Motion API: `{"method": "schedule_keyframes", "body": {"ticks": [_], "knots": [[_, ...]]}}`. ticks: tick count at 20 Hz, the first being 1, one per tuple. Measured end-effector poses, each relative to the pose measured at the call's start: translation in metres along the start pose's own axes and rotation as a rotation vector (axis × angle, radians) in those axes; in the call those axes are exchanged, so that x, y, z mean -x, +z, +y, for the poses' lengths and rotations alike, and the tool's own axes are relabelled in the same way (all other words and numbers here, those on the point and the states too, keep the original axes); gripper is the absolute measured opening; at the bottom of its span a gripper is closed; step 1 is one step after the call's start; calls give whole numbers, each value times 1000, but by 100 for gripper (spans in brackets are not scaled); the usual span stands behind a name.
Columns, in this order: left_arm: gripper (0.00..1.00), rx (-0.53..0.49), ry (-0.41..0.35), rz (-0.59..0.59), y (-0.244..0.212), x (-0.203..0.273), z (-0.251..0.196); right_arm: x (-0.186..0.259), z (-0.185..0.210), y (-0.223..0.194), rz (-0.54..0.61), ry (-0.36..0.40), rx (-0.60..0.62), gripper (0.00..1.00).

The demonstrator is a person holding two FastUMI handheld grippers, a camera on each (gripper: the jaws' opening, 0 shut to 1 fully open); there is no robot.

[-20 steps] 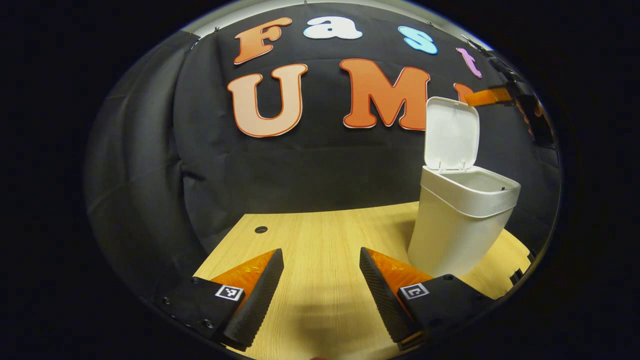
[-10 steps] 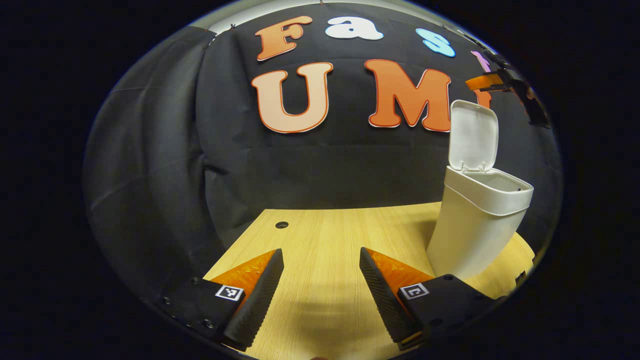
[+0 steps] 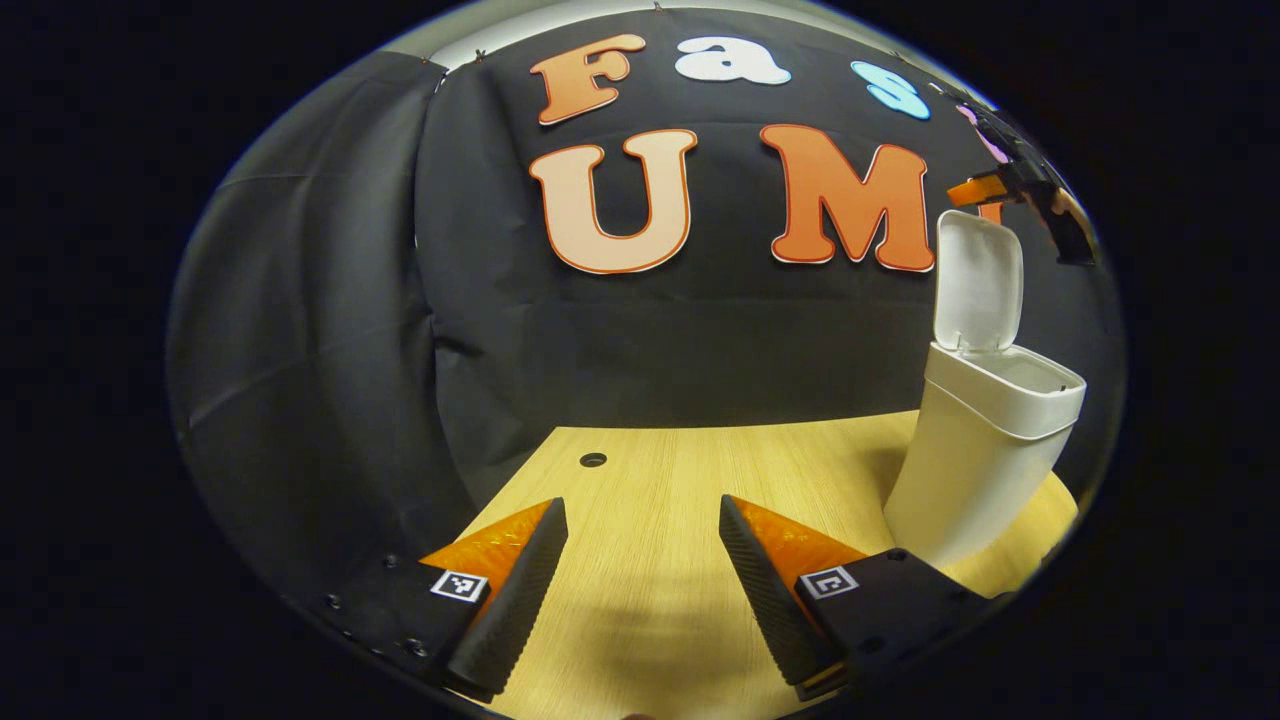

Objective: Press the lid of the desktop garbage bin to open it, pick up the crumpled paper on the desktop and throw it into the bin, then pick up the pop can on the desktop and drop it into the bin, and finally close the garbage bin lid.

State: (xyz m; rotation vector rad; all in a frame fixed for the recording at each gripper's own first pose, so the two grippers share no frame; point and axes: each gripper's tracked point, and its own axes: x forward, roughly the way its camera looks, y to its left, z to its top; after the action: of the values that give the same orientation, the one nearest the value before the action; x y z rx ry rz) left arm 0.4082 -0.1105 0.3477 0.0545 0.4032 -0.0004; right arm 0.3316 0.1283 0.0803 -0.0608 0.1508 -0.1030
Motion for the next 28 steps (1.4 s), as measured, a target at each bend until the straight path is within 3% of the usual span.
{"method": "schedule_keyframes", "body": {"ticks": [11, 14, 28], "knots": [[100, -7, -31, 0, 0, -7, -2, 29, 17, -24, 32, 29, -97, 81], [95, -18, -61, -7, 2, -7, -10, 48, 25, -34, 43, 34, -104, 81], [97, -67, -210, -10, 1, -15, -46, 110, 56, -113, 184, 49, -151, 81]]}}
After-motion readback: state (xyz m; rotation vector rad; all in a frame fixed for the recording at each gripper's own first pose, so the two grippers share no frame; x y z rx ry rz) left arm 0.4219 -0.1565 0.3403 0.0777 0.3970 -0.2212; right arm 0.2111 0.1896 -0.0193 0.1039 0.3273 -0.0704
